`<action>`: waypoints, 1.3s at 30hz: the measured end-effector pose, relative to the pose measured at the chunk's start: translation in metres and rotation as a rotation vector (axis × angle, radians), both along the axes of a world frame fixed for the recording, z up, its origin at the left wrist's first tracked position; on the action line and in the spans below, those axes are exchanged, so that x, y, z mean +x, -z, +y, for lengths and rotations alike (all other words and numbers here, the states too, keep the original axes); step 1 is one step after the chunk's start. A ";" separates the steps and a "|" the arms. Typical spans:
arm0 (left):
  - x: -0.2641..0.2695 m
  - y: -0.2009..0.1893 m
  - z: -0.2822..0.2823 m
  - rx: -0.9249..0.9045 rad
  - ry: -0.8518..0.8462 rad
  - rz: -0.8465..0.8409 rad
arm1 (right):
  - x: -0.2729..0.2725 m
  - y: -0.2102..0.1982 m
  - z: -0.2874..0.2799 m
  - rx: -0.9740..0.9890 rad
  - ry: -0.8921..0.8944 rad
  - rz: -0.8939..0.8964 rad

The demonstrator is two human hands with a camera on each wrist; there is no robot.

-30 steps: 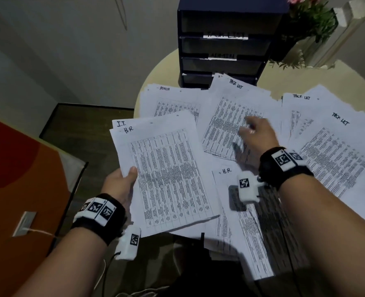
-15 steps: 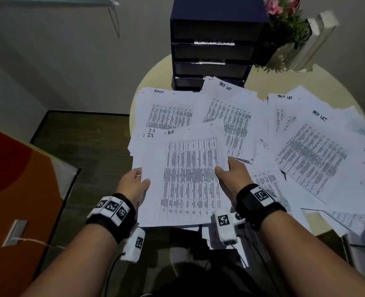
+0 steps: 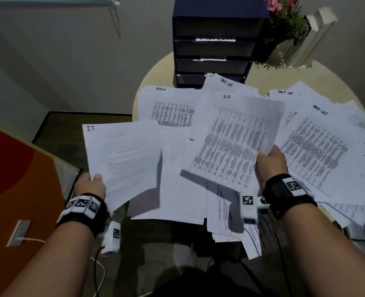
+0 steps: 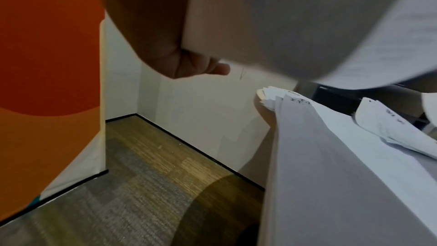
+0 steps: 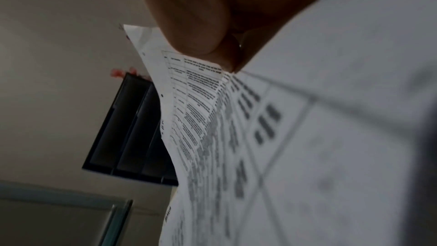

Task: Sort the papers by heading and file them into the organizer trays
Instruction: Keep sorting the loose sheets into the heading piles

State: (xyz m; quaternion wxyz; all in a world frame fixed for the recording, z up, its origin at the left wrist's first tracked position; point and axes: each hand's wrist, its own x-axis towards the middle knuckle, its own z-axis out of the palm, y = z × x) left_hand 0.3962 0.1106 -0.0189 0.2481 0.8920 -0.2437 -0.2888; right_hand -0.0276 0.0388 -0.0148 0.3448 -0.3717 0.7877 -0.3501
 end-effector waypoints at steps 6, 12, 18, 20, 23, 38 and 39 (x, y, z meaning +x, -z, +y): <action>-0.021 0.004 -0.007 -0.012 0.111 0.033 | -0.027 -0.003 -0.013 -0.065 0.066 -0.054; -0.065 0.012 -0.023 -0.044 0.236 0.136 | -0.075 -0.020 -0.040 -0.110 0.243 -0.043; -0.076 0.030 -0.030 0.048 0.328 0.030 | -0.089 -0.052 -0.021 -0.016 -0.004 0.156; -0.076 0.033 -0.031 0.072 0.328 0.096 | -0.090 -0.041 -0.004 0.060 -0.170 0.243; -0.073 0.035 -0.032 0.104 0.410 0.094 | -0.087 -0.015 0.029 0.177 -0.290 0.288; -0.071 0.044 -0.037 0.045 0.454 0.018 | -0.085 0.038 0.077 0.350 -0.324 0.618; -0.072 0.044 -0.037 0.046 0.450 0.017 | -0.084 0.038 0.077 0.330 -0.314 0.578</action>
